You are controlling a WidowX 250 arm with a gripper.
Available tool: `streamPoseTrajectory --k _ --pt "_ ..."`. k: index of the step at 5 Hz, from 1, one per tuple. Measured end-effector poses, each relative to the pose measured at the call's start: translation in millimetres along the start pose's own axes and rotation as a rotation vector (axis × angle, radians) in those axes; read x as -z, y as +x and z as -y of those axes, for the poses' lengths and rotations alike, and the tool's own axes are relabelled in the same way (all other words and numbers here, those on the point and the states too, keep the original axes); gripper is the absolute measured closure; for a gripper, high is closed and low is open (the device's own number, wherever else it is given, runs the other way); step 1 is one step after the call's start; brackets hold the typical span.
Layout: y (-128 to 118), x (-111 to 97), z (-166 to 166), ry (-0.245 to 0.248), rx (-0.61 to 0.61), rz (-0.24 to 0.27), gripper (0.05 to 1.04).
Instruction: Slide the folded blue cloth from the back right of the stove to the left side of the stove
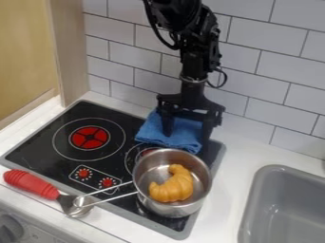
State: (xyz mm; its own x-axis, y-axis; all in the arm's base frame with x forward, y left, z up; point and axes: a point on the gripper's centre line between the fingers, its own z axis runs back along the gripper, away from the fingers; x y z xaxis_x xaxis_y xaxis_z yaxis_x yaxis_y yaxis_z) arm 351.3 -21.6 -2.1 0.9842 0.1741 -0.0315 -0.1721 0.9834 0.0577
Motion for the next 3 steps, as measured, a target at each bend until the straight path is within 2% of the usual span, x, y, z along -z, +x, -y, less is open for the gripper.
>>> streamPoseTrajectory --k 2,3 --pt "-5 5 -42 0.019 -0.046 -0.004 0.085" --pt "-14 7 -68 -0.010 -0.051 -0.019 0.085"
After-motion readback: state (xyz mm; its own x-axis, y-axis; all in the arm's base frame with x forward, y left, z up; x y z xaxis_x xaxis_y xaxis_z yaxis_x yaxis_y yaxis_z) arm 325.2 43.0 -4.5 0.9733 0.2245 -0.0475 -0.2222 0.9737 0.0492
